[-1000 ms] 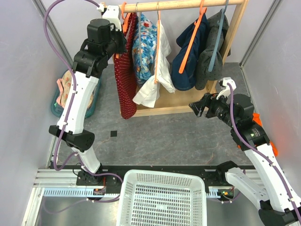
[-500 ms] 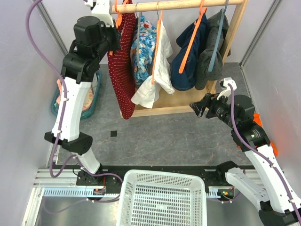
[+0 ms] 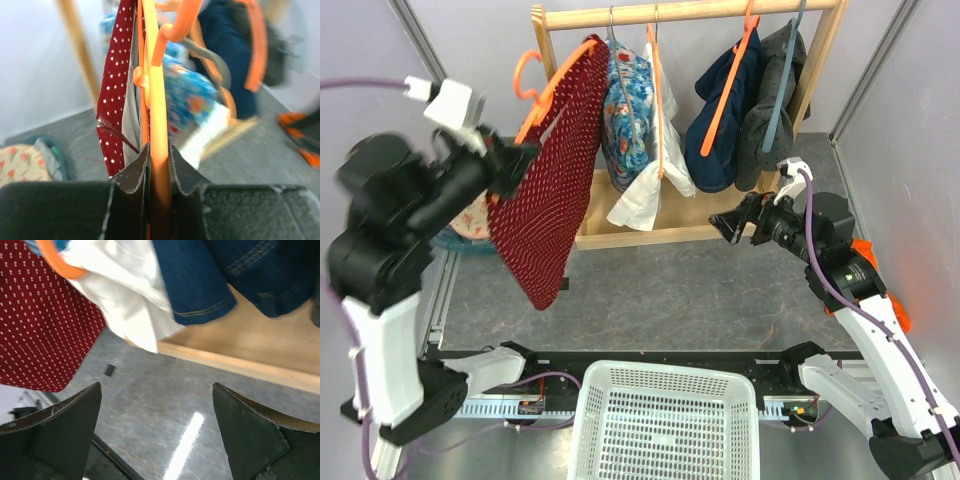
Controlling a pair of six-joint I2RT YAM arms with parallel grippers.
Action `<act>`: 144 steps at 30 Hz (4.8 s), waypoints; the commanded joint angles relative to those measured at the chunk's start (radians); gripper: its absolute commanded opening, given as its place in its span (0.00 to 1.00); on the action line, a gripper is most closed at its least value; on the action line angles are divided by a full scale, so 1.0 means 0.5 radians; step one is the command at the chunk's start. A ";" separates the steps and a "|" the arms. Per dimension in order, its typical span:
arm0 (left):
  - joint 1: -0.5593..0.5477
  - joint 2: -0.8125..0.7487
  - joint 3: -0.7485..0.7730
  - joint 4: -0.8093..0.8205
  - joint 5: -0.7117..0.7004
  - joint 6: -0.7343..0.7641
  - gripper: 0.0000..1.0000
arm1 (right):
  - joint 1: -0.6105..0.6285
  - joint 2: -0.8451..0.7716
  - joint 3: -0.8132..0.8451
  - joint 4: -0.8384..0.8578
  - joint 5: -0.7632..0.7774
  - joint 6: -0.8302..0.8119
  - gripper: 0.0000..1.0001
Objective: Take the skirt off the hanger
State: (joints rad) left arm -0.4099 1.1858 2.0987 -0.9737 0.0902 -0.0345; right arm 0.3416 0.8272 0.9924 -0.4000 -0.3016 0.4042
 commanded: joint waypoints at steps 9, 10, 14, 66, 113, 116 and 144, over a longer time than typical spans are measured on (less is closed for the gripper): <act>0.004 -0.488 0.147 -0.283 1.013 0.410 0.04 | 0.105 0.097 0.353 0.453 -0.284 0.039 0.98; 0.004 -0.506 0.138 -0.292 1.031 0.428 0.03 | 0.102 0.079 0.377 0.465 -0.302 0.035 0.98; 0.004 -0.552 0.131 -0.335 1.074 0.468 0.02 | 0.105 0.036 0.396 0.631 -0.439 0.151 0.98; 0.129 -0.469 0.291 -0.470 1.651 0.508 0.02 | 0.740 -0.111 0.399 0.189 0.312 -0.713 0.98; 0.185 0.165 0.359 0.269 1.512 -0.541 0.02 | 0.740 0.091 0.872 0.234 0.275 0.050 0.00; 0.188 0.312 0.438 0.279 1.578 -0.505 0.02 | 0.743 0.106 0.816 0.300 0.186 0.146 0.00; 0.188 -0.396 -0.721 -0.341 0.154 0.158 0.02 | 0.345 0.273 1.995 -0.081 -0.575 0.330 0.00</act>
State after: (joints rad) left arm -0.3199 0.9871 1.8816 -1.1126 0.1425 0.0002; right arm 0.5396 0.9840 2.0403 -0.4950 -0.5400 0.4885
